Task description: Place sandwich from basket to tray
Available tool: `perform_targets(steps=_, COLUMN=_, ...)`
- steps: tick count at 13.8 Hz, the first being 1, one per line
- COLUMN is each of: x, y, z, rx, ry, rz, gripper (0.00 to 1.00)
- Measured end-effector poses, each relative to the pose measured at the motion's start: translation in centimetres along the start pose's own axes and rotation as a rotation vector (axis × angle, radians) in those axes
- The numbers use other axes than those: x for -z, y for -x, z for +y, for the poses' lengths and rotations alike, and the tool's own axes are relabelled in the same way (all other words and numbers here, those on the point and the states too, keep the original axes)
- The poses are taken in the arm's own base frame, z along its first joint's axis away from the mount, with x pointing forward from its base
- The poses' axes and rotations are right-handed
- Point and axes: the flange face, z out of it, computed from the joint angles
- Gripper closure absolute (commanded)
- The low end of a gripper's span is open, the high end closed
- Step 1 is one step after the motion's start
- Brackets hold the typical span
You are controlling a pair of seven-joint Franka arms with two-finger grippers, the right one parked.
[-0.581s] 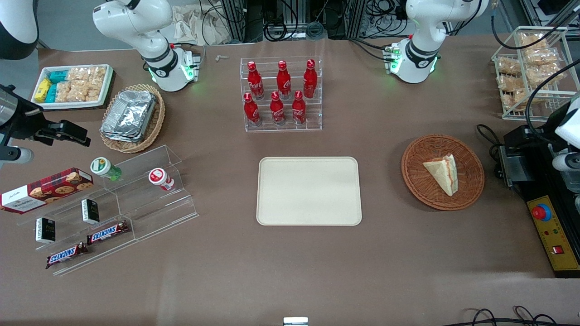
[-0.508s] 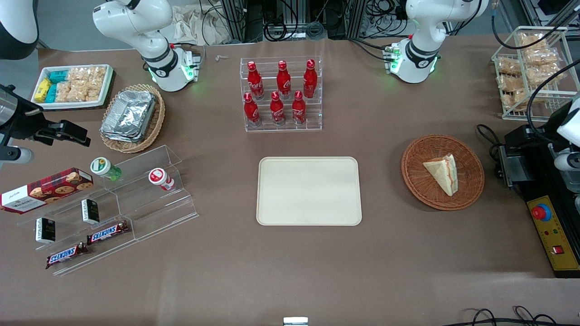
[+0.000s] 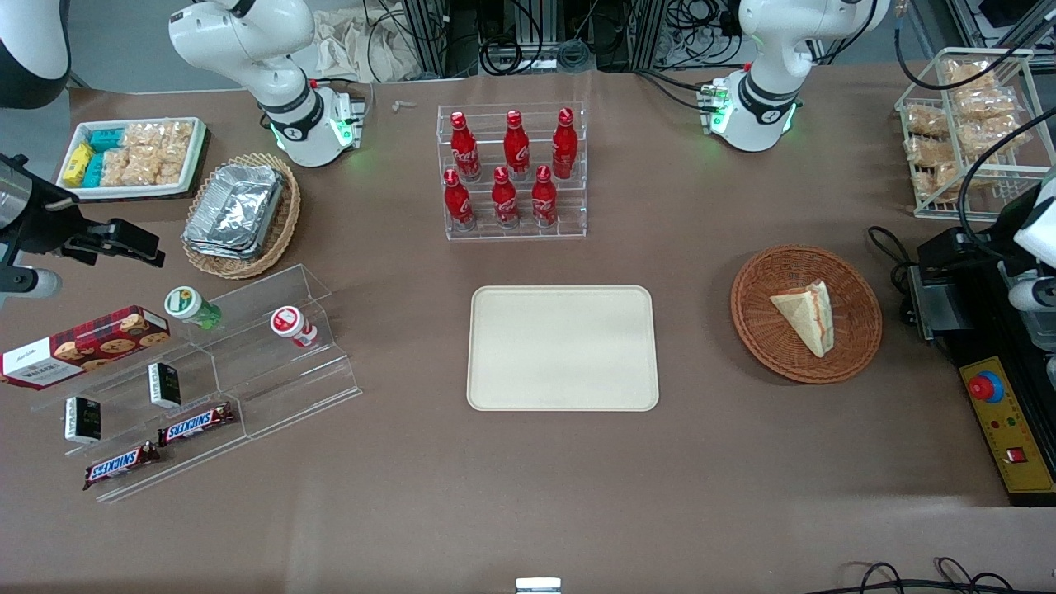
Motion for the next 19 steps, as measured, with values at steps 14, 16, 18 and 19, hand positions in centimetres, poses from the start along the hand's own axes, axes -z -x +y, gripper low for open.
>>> perform_targets(steps=14, x=-13.1, y=4.3, z=0.5, rx=0.059, ry=-0.005, rz=-0.087, gripper=0.00)
perform_targets(steps=16, x=-15.9, y=4.7, z=0.7, rx=0.081, ry=-0.003, rz=-0.078, gripper=0.00)
perform_targets(steps=18, x=-18.7, y=5.3, z=0.9, rx=0.094, ry=0.000, rz=-0.068, gripper=0.00)
perform_targets(steps=19, x=-20.1, y=5.5, z=0.9, rx=0.096, ry=0.003, rz=-0.056, gripper=0.00)
